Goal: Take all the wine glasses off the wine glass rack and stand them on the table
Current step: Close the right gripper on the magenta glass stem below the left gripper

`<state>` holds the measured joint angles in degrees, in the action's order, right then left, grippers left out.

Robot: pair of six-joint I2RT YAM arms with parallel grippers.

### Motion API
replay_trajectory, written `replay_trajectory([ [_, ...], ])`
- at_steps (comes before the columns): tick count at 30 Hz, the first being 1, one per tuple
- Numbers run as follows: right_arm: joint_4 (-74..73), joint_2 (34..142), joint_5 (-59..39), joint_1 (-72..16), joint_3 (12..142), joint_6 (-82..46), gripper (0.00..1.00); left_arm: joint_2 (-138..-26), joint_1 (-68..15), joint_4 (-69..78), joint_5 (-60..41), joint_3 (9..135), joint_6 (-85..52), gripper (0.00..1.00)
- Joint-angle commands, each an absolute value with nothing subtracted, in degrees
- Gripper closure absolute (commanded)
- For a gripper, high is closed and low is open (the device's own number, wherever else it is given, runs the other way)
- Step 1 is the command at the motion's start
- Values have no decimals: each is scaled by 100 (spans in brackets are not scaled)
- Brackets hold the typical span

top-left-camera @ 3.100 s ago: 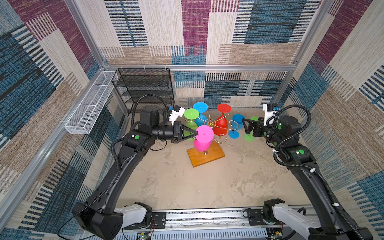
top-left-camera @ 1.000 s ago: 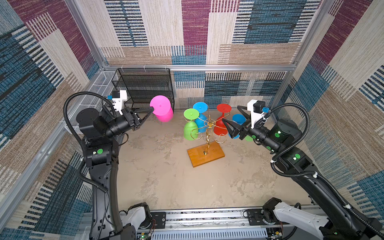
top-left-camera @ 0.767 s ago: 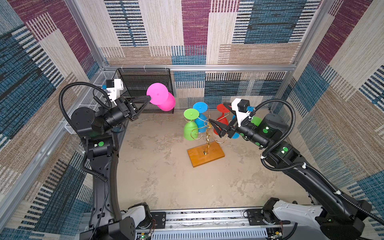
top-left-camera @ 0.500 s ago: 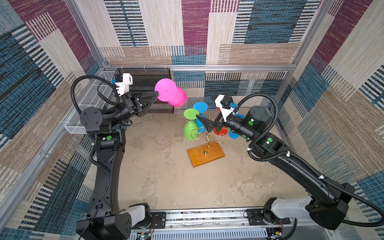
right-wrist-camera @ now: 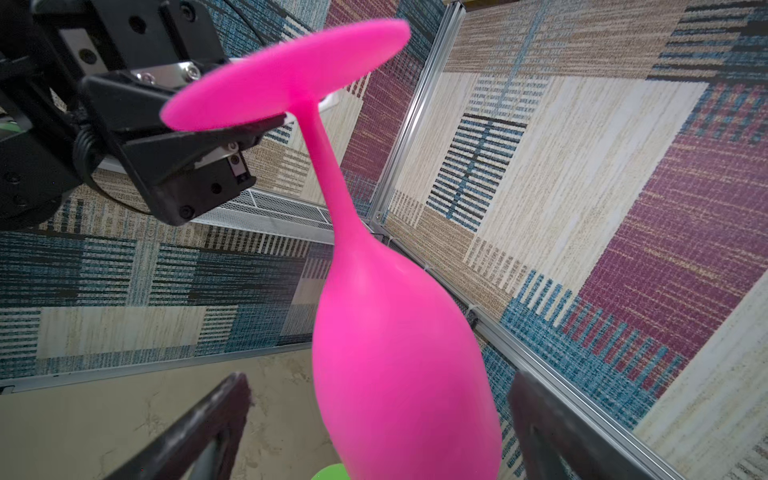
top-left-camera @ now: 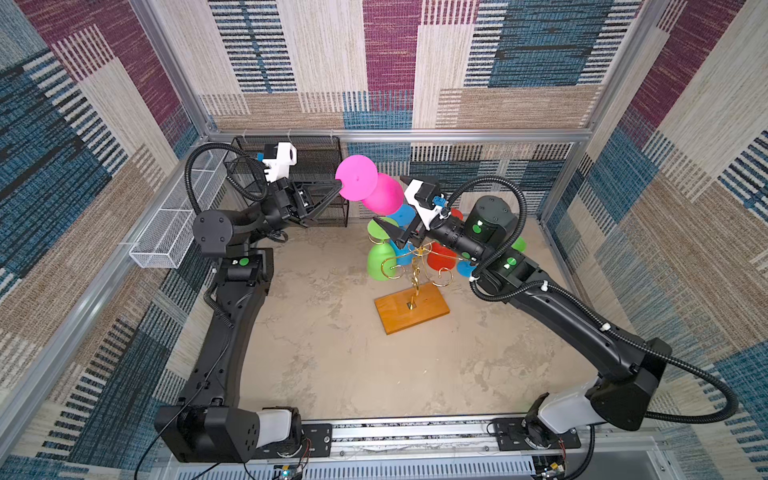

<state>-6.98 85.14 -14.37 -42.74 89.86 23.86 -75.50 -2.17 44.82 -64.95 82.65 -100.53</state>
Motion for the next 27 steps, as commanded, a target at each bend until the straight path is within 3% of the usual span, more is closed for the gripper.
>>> replay_trajectory([
  [1, -1021, 8602, -1292, -4280, 9040, 2495, 1, -7554, -257, 4805, -6466, 8301, -10151, 100],
  [17, -540, 9430, -1015, -4271, 10098, 2430, 0, -7632, -398, 5300, -6418, 8200, -10600, 100],
  [27, -488, 9353, -791, -4271, 9906, 2382, 3, -7717, -401, 5526, -6381, 8270, -10810, 100],
])
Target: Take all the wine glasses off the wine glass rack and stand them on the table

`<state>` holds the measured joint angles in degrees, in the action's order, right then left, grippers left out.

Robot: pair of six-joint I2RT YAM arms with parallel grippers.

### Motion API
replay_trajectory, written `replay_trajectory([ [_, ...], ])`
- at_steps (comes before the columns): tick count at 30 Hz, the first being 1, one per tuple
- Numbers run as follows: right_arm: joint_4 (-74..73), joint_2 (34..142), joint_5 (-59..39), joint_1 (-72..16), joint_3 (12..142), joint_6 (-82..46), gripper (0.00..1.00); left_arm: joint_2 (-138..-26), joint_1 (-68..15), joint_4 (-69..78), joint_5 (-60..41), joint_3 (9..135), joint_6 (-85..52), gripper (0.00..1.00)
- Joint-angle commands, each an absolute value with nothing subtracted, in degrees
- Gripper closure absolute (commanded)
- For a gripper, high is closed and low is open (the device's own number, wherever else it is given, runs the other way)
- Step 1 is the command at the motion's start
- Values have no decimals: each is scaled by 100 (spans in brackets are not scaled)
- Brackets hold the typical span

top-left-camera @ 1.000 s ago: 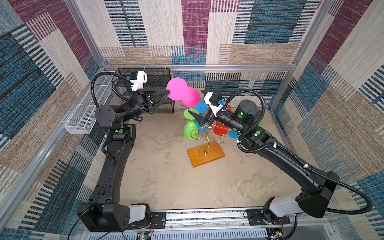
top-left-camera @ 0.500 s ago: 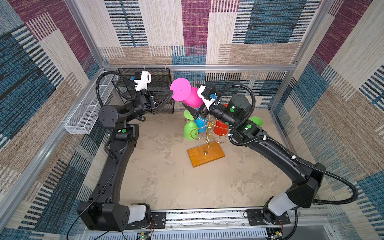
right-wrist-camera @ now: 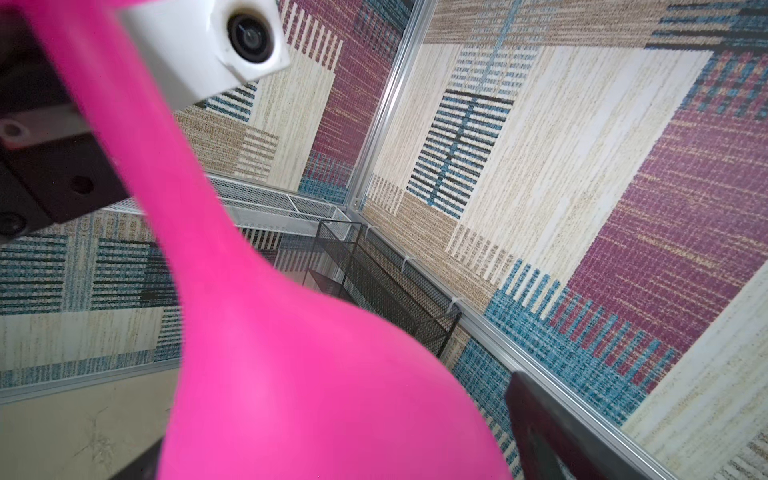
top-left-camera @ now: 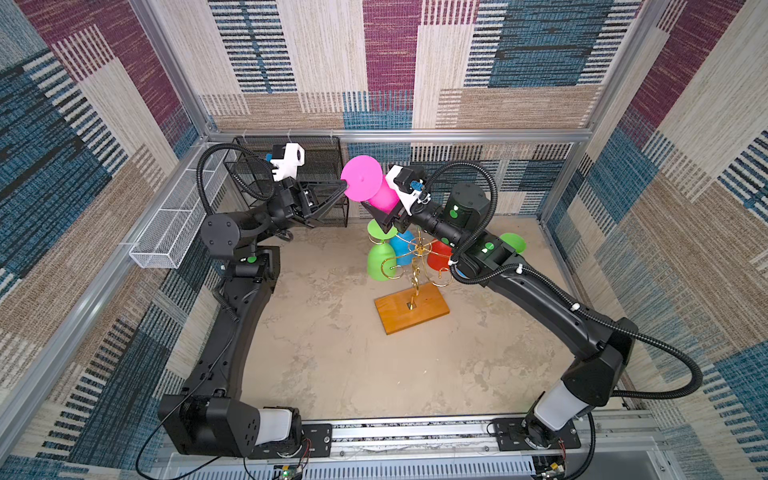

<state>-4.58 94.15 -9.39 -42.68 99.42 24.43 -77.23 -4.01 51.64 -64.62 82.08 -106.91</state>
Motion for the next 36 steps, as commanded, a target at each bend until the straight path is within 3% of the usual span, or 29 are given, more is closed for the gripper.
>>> replay_trajectory([
  [1, -480, 9343, -784, -4271, 9897, 2367, 4, -7732, -402, 5525, -6382, 8263, -10810, 100],
  [19, 61, 9216, -664, -4277, 10114, 2299, 32, -7969, -408, 5445, -6298, 8266, -10637, 100],
  [24, 395, 9112, -471, -4278, 10187, 2183, 40, -8092, -408, 5521, -6315, 8382, -10503, 77],
  [28, 800, 9058, -186, -4272, 10342, 1994, 44, -8182, -396, 5651, -6284, 8490, -10343, 69],
  [32, 1690, 9077, 28, -4275, 10791, 1707, 49, -8166, -410, 5216, -6303, 8509, -9243, 69],
  [36, 2775, 9123, 241, -4279, 11311, 1426, 52, -7907, -461, 3360, -5813, 8489, -6552, 67],
])
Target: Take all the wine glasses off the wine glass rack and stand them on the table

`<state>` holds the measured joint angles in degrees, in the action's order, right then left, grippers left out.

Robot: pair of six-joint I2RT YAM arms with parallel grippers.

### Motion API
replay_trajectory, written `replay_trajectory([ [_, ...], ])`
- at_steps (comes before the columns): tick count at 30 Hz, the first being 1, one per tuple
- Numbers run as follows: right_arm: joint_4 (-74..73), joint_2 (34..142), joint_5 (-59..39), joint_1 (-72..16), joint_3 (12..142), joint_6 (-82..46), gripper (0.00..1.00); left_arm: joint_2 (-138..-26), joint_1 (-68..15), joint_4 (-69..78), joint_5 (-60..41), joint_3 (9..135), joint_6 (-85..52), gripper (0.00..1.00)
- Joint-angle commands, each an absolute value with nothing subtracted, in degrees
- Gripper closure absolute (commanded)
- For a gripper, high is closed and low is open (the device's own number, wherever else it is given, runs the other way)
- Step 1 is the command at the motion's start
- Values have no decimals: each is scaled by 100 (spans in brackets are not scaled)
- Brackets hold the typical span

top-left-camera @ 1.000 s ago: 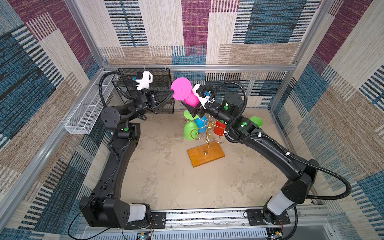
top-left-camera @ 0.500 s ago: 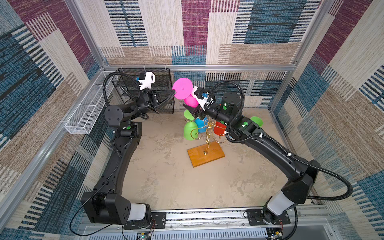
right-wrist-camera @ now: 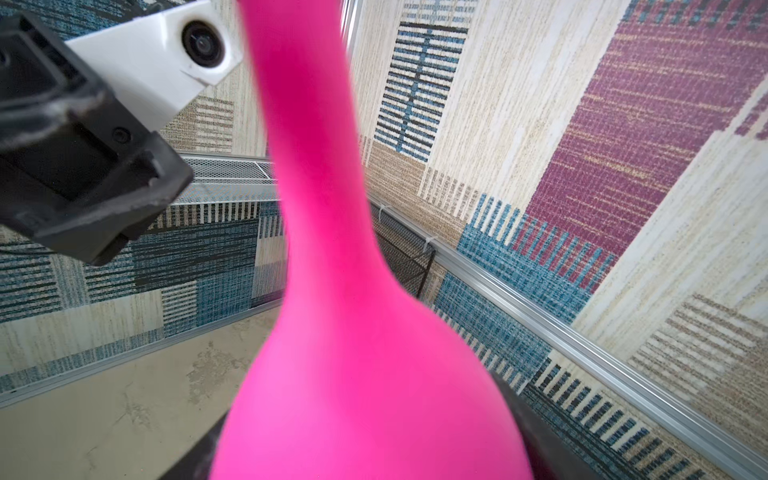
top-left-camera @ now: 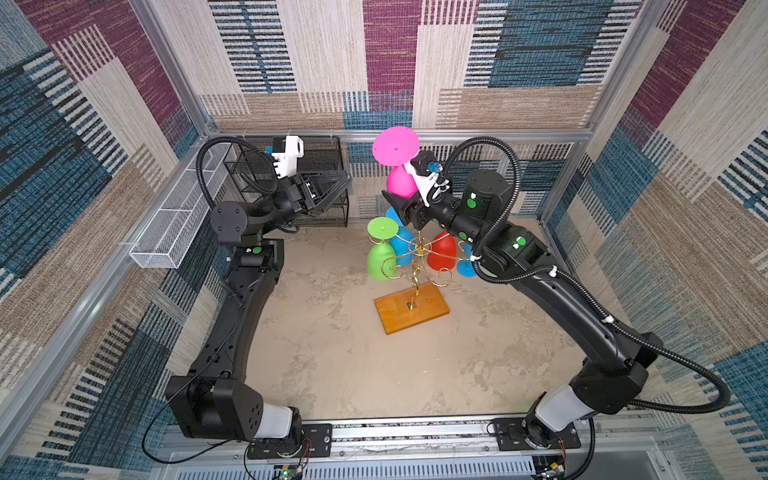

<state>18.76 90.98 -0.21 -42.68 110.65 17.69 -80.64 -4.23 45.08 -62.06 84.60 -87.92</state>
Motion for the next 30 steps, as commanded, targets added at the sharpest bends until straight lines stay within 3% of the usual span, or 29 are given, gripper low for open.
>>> replay_trajectory([
  [1, 2998, 9116, 268, -4269, 11406, 1336, 53, -7844, -495, 2914, -5522, 8515, -5697, 66],
  [6, 3765, 9010, 359, -4270, 11633, 962, 54, -7881, -688, 2432, -4633, 8682, -3338, 64],
  [15, 4362, 9164, 221, -4277, 11851, 807, 56, -7840, -1183, 3032, -4697, 8103, 350, 58],
  [24, 4719, 9511, -331, -4280, 12217, 766, 59, -8063, -1204, 4424, -4904, 7892, 1127, 56],
  [30, 4841, 9687, -620, -4297, 12379, 719, 61, -8207, -1222, 4612, -5065, 7969, 1493, 56],
])
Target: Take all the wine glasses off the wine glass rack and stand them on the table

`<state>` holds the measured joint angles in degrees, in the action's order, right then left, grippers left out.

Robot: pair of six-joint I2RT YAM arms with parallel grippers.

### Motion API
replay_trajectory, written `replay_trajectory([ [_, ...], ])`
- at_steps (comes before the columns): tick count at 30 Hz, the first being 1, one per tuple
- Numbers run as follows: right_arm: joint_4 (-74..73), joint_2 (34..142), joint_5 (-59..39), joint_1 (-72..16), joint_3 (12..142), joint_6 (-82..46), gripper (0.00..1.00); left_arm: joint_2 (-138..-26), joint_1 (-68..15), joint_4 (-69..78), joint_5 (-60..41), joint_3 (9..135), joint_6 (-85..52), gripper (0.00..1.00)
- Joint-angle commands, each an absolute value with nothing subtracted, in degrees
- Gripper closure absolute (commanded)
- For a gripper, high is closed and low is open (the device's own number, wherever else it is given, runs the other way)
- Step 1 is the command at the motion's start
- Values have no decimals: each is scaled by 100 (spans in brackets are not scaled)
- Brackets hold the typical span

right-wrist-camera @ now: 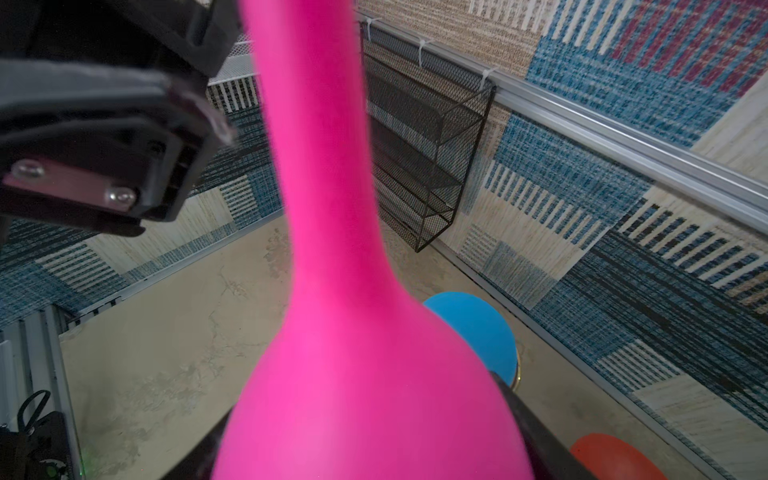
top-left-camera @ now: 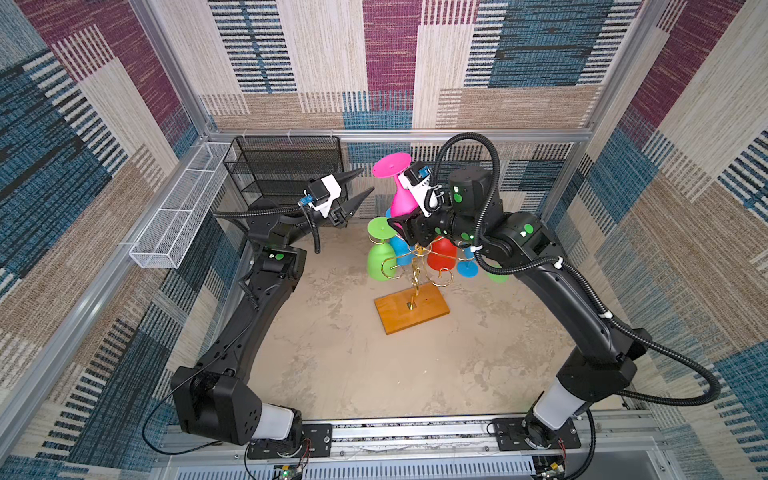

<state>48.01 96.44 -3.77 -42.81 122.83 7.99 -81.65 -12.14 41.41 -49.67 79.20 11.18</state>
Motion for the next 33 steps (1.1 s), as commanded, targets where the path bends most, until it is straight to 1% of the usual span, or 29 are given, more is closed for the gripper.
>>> replay_trajectory([
  [1, 4859, 9715, -624, -4296, 12408, 714, 61, -8219, -1222, 4678, -5038, 7970, 1502, 56],
  [12, 5092, 9907, -725, -4377, 12552, 716, 63, -8341, -1266, 4819, -5246, 8266, 1791, 56],
  [14, 5098, 9905, -729, -4386, 12557, 713, 63, -8333, -1266, 4636, -5417, 8292, 1981, 58],
  [20, 5150, 9924, -738, -4414, 12595, 720, 63, -8317, -1299, 4348, -5712, 8291, 2354, 70],
  [28, 5188, 9906, -695, -4456, 12564, 714, 63, -8332, -1308, 4333, -5459, 8347, 2461, 81],
  [31, 5137, 9880, -702, -4465, 12553, 695, 60, -8326, -1310, 4390, -5394, 8341, 2477, 89],
  [33, 5066, 9841, -702, -4465, 12538, 653, 54, -8308, -1309, 4434, -5315, 8319, 2500, 96],
])
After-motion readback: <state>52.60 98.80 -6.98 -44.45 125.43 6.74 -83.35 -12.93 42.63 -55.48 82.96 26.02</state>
